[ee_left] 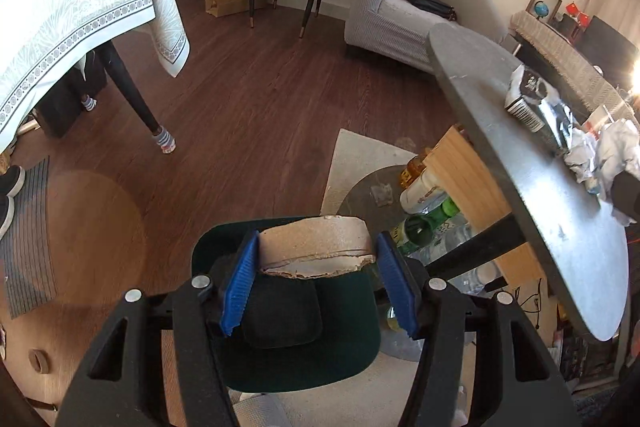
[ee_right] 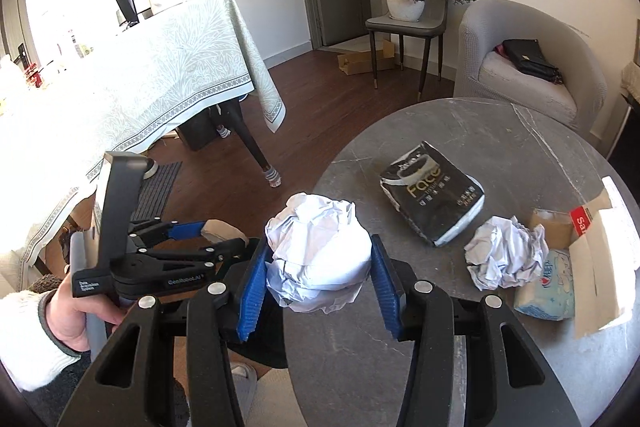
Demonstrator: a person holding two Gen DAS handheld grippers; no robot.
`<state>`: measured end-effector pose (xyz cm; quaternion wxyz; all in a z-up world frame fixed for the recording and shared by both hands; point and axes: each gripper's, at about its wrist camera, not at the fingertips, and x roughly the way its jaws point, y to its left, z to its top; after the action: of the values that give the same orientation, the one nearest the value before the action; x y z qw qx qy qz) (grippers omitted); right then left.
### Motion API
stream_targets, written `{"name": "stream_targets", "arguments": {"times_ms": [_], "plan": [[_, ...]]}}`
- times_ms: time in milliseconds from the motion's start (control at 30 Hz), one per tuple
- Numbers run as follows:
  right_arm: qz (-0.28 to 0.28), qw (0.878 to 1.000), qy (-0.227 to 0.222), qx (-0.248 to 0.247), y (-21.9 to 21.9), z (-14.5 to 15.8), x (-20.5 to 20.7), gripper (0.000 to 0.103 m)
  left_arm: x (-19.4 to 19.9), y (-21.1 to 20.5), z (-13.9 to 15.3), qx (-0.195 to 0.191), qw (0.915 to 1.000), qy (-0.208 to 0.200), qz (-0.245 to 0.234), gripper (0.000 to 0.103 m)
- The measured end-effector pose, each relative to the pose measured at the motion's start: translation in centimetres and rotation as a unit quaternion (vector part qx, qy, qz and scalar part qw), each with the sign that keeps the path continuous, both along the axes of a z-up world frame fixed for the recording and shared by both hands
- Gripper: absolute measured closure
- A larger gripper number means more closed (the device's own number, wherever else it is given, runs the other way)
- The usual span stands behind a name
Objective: Collect trash
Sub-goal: 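Close the right tool on the paper ball while the left tool grips the tape roll, then carry both items over the green bin while the left tool releases the tape roll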
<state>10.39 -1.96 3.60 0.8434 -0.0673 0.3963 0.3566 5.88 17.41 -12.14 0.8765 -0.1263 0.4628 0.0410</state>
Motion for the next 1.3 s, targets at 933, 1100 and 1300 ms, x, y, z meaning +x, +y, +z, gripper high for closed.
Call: {"name": "stream_targets", "arguments": {"times_ms": [933,1100,1300], "plan": [[0.097,0.994,0.056,-0.013,12.5,-4.5,-1.2,0.054,-3.1,9.4,-5.0,-0.006,0.9969,0.069,0.037,0.041],[0.101,0.991,0.076,-0.039,13.8,-7.0,-1.0,0.054,-3.9,10.8,-3.6,-0.012,0.998,0.046,0.042,0.049],[0.106,0.987,0.1,-0.066,15.4,-9.9,-1.1,0.054,-4.5,11.4,-1.5,-0.02,0.9985,0.018,0.048,0.059]]}}
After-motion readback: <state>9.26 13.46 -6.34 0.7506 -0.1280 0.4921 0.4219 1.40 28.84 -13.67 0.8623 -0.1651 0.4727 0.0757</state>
